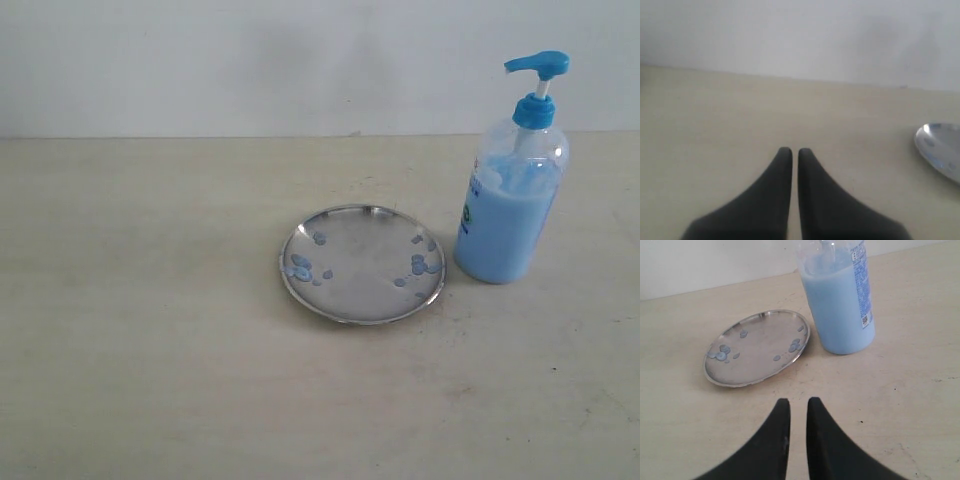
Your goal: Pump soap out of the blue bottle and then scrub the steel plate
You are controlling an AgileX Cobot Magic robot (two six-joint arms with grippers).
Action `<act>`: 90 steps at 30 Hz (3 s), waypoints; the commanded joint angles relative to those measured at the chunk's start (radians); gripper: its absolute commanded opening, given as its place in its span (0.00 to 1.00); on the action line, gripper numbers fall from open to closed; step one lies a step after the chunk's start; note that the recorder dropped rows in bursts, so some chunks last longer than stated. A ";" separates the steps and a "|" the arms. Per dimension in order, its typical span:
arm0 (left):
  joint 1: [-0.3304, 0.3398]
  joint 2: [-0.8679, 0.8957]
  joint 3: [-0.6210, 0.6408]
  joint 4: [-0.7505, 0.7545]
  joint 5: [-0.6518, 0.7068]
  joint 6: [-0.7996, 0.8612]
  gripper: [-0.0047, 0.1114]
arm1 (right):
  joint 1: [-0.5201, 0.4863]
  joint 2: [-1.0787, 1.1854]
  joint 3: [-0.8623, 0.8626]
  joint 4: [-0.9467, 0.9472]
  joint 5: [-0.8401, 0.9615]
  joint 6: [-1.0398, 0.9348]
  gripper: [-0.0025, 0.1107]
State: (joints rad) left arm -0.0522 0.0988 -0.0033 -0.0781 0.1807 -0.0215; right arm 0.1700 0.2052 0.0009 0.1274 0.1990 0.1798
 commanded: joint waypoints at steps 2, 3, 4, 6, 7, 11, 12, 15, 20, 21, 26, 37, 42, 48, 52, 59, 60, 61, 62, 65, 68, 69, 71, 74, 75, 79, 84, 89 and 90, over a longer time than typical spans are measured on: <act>0.079 -0.056 0.003 -0.023 0.136 -0.013 0.08 | 0.001 0.005 -0.001 -0.005 -0.008 -0.007 0.03; 0.105 -0.082 0.003 -0.023 0.137 -0.004 0.08 | 0.001 0.005 -0.001 -0.005 -0.008 -0.007 0.03; 0.130 -0.099 0.003 -0.023 0.137 0.010 0.08 | 0.001 0.005 -0.001 -0.005 -0.008 -0.007 0.03; 0.173 -0.099 0.003 -0.023 0.137 0.022 0.08 | 0.001 0.005 -0.001 -0.005 -0.008 -0.007 0.03; 0.189 -0.099 0.003 -0.037 0.143 0.022 0.08 | 0.001 0.003 -0.001 -0.005 -0.008 -0.007 0.03; 0.205 -0.099 0.003 -0.037 0.191 0.022 0.08 | 0.001 0.003 -0.001 -0.005 -0.012 -0.007 0.03; 0.205 -0.099 0.003 -0.037 0.191 0.022 0.08 | 0.001 0.003 -0.001 -0.005 -0.012 -0.007 0.03; 0.205 -0.099 0.003 -0.037 0.191 0.022 0.08 | 0.001 0.003 -0.001 -0.005 -0.012 -0.007 0.03; 0.205 -0.099 0.003 -0.037 0.185 0.022 0.08 | 0.001 0.003 -0.001 -0.005 -0.012 -0.007 0.03; 0.205 -0.099 0.003 -0.037 0.185 0.022 0.08 | 0.001 0.003 -0.001 -0.005 -0.012 -0.007 0.03; 0.205 -0.099 0.003 -0.037 0.185 0.022 0.08 | 0.001 0.003 -0.001 -0.005 -0.012 -0.007 0.03; 0.205 -0.099 0.003 -0.037 0.185 0.022 0.08 | 0.001 0.003 -0.001 -0.005 -0.012 -0.007 0.03; 0.205 -0.099 0.003 -0.037 0.185 0.022 0.08 | 0.001 0.003 -0.001 -0.005 -0.012 -0.007 0.03; 0.205 -0.099 0.003 -0.037 0.185 0.022 0.08 | 0.001 -0.002 -0.001 -0.047 0.000 -0.012 0.03; 0.205 -0.099 0.003 -0.037 0.185 0.022 0.08 | -0.068 -0.121 -0.001 -0.205 -0.061 -0.012 0.03; 0.205 -0.099 0.003 -0.037 0.183 0.022 0.08 | -0.276 -0.205 -0.001 -0.243 0.022 -0.014 0.03; 0.205 -0.099 0.003 -0.037 0.183 0.022 0.08 | -0.281 -0.205 -0.001 -0.246 0.064 -0.014 0.03; 0.205 -0.099 0.003 -0.037 0.183 0.022 0.08 | -0.276 -0.205 -0.001 -0.258 0.167 -0.031 0.03; 0.205 -0.099 0.003 -0.037 0.183 0.022 0.08 | -0.276 -0.205 -0.001 -0.271 0.165 -0.045 0.03; 0.205 -0.099 0.003 -0.037 0.183 0.022 0.08 | -0.276 -0.205 -0.001 -0.266 0.165 -0.056 0.03; 0.205 -0.099 0.003 -0.037 0.183 0.022 0.08 | -0.276 -0.205 -0.001 -0.263 0.165 -0.056 0.03; 0.205 -0.099 0.003 -0.037 0.183 0.022 0.08 | -0.276 -0.205 -0.001 -0.263 0.165 -0.056 0.03; 0.205 -0.099 0.003 -0.037 0.181 0.022 0.08 | -0.276 -0.205 -0.001 -0.263 0.165 -0.056 0.03; 0.205 -0.099 0.003 -0.037 0.181 0.022 0.08 | -0.276 -0.205 -0.001 -0.263 0.165 -0.056 0.03; 0.205 -0.099 0.003 -0.037 0.181 0.022 0.08 | -0.276 -0.205 -0.001 -0.263 0.165 -0.056 0.03; 0.205 -0.099 0.003 -0.037 0.181 0.022 0.08 | -0.276 -0.205 -0.001 -0.263 0.165 -0.056 0.03; 0.205 -0.099 0.003 -0.037 0.181 0.022 0.08 | -0.276 -0.205 -0.001 -0.263 0.165 -0.056 0.03; 0.205 -0.099 0.003 -0.037 0.181 0.022 0.08 | -0.276 -0.205 -0.001 -0.263 0.165 -0.056 0.03; 0.205 -0.099 0.003 -0.037 0.181 0.022 0.08 | -0.276 -0.205 -0.001 -0.263 0.165 -0.056 0.03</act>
State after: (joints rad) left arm 0.1497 0.0038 -0.0033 -0.1072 0.3656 0.0000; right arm -0.1001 0.0048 0.0009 -0.1338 0.3608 0.1321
